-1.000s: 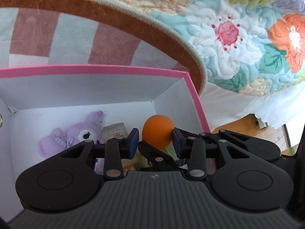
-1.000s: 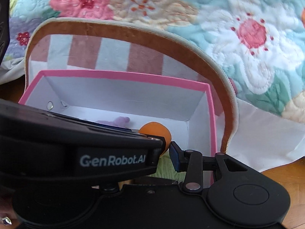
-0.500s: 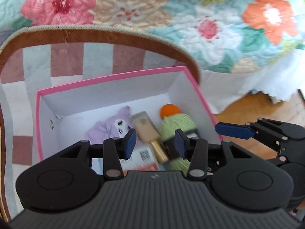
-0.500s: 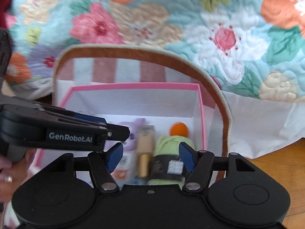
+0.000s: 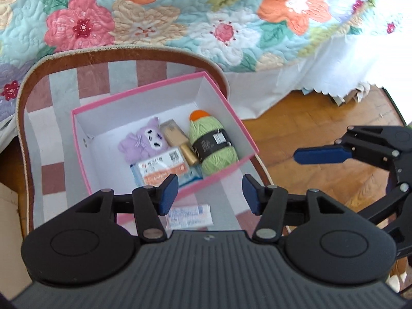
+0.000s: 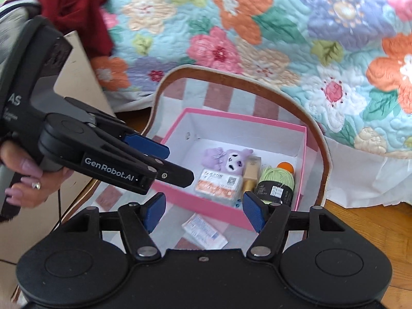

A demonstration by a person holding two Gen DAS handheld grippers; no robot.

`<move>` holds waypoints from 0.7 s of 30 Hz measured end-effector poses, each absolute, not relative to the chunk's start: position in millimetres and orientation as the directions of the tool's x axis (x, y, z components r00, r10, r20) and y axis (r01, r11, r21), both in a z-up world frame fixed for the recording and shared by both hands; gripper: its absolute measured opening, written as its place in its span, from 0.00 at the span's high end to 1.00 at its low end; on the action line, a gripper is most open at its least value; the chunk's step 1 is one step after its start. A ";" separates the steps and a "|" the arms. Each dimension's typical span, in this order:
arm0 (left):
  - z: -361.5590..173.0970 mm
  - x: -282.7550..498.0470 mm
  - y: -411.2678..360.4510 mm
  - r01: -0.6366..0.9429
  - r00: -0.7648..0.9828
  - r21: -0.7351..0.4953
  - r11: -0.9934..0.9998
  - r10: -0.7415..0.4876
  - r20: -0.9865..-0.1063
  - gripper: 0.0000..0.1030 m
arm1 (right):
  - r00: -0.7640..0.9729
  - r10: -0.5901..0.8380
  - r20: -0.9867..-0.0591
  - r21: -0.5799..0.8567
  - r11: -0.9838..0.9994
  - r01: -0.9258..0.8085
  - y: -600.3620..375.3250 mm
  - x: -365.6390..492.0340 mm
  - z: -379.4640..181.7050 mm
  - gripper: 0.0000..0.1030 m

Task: Organize objects
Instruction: 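Move the left tool down to the white soap bar on the rug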

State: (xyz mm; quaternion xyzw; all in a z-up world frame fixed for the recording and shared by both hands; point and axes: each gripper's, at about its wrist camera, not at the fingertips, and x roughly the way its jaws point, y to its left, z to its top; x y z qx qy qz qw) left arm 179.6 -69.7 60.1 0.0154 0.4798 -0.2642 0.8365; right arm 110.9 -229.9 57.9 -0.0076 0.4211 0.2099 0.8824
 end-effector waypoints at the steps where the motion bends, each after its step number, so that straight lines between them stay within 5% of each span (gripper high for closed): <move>1: 61.4 173.3 -68.9 0.460 0.404 -0.219 0.860 -0.423 -0.811 0.47 | 0.557 0.364 -0.747 0.158 0.911 -0.382 -229.0 104.5 60.2 0.31; 10: 47.3 136.0 -47.4 0.443 0.423 -0.237 0.864 -0.435 -0.795 0.43 | 0.524 0.412 -0.745 0.191 0.885 -0.424 -216.1 62.2 56.2 0.25; 21: -27.2 139.0 -20.5 0.376 0.398 -0.266 0.888 -0.414 -0.819 0.37 | 0.456 0.461 -0.761 0.326 0.880 -0.347 -197.6 78.7 -16.7 0.21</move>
